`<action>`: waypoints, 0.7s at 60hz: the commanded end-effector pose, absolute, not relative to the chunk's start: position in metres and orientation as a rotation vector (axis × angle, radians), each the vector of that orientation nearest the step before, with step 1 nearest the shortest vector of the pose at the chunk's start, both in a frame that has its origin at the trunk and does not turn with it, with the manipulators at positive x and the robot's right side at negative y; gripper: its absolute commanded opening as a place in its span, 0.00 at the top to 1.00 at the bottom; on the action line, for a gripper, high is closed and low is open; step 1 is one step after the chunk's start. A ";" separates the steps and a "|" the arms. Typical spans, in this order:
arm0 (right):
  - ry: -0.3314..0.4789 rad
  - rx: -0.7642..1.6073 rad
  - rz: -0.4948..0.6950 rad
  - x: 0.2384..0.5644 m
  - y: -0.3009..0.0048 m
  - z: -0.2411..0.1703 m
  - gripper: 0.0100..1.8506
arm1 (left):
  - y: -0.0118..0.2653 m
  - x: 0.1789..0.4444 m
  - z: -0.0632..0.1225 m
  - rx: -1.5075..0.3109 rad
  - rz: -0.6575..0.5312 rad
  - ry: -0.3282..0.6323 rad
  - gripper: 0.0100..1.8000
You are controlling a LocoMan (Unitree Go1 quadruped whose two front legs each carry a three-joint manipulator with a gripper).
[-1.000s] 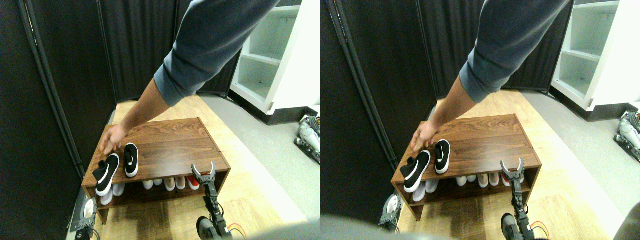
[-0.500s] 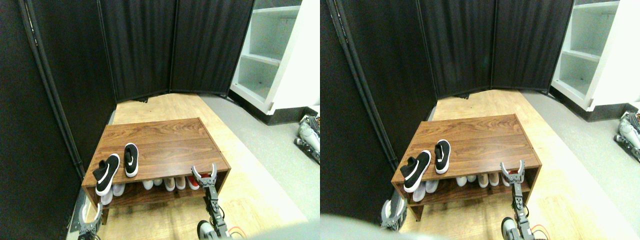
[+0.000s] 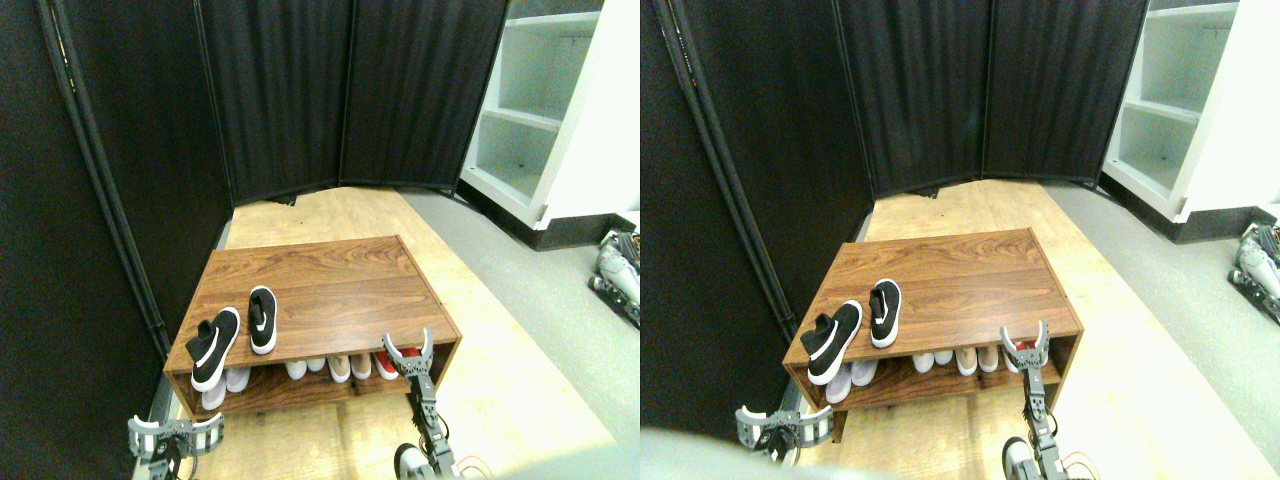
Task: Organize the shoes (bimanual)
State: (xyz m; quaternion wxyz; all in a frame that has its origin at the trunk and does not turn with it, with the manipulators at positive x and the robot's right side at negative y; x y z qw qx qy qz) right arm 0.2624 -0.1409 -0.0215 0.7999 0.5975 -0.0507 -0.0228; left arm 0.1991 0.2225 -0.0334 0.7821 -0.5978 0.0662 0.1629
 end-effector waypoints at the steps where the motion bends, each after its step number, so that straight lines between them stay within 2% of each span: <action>1: -0.153 1.271 -0.009 0.265 -0.139 -0.012 0.66 | 0.222 0.211 -0.035 -1.298 0.328 0.126 0.13; 16: -0.169 1.225 -0.006 0.267 -0.139 -0.011 0.66 | 0.216 0.231 -0.046 -1.355 0.341 0.120 0.14; 19: -0.165 1.224 -0.017 0.267 -0.140 -0.011 0.66 | 0.215 0.238 -0.050 -1.352 0.346 0.114 0.19; 29: -0.165 1.207 -0.024 0.268 -0.141 -0.011 0.65 | 0.212 0.252 -0.052 -1.346 0.349 0.106 0.23; 34: -0.166 1.204 -0.013 0.269 -0.141 -0.011 0.66 | 0.212 0.259 -0.053 -1.355 0.347 0.114 0.17; 42: -0.171 1.202 -0.019 0.270 -0.142 -0.012 0.65 | 0.210 0.269 -0.055 -1.358 0.346 0.115 0.15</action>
